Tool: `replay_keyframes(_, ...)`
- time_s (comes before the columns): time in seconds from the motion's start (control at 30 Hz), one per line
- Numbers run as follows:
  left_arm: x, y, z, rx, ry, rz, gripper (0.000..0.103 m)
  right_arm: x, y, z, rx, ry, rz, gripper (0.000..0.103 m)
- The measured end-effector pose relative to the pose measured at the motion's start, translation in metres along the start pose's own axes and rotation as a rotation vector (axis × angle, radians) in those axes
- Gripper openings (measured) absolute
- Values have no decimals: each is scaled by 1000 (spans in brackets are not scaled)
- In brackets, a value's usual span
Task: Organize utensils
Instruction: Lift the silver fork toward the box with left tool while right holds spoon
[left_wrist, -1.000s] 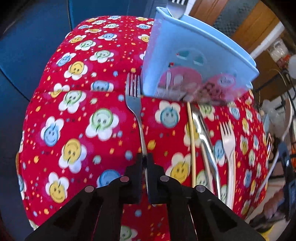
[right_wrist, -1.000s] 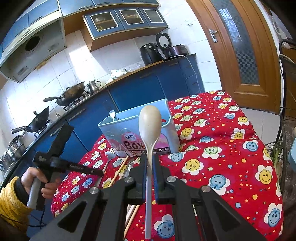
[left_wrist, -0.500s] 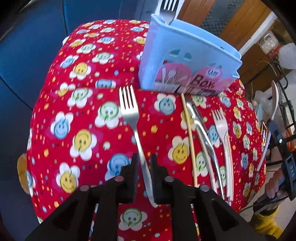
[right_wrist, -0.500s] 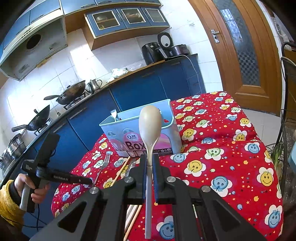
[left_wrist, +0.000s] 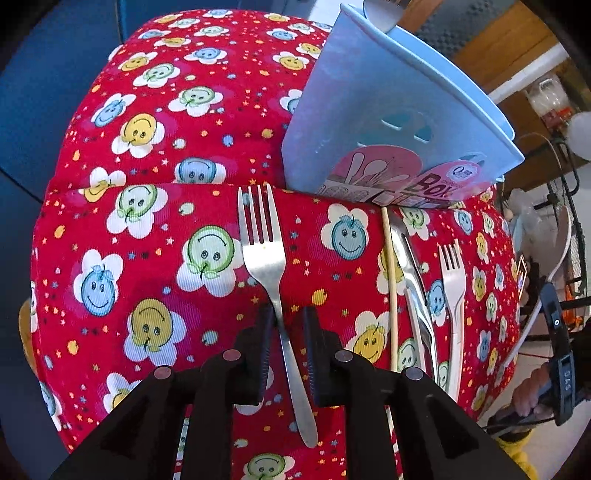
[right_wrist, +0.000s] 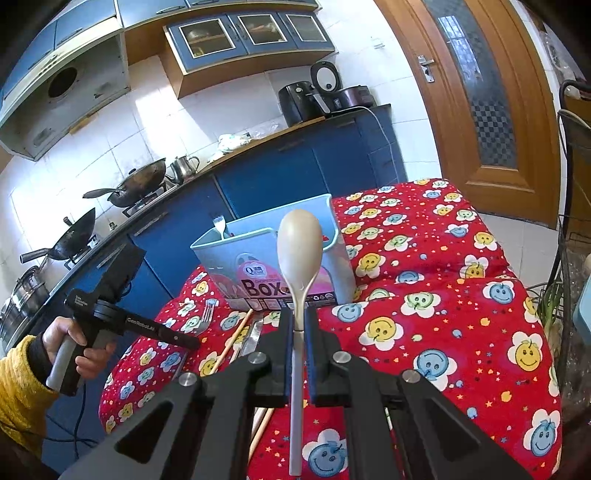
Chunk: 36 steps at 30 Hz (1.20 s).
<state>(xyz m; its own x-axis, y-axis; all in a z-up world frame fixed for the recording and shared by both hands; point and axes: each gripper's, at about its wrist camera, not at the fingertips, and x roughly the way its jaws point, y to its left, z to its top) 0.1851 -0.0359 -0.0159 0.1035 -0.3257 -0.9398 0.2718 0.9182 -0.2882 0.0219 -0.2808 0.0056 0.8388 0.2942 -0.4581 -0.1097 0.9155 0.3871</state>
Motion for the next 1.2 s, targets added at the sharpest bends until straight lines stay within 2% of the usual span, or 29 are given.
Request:
replay_keyframes(0.1,0,-5,-2,25,-8,32,14,1,0,-1,0,3,3,8)
replay_keyframes(0.17,1,-10,-5,45,-31,80,8,1,2,-1,-1,6,5,8)
replay_keyframes(0.23,3,-12,-7,32,-56,74,6,1,3,-1,-5,6,5,8)
replay_keyframes(0.43,-9,3,-30,-2,-171,-2,4,-4,6,1,-14,-4,-5,8)
replay_keyframes(0.7,-50,-2,-61,18,-424,-97,4,-6,13,7,-26,-27,-5,8)
replay_keyframes(0.93,-90,-20,-48,86,-650,-112,4,4,22,17,-40,-47,7,8)
replay_keyframes(1.2,-118,-34,-11,84,-827,-137,4,20,28,40,-57,-100,20,8)
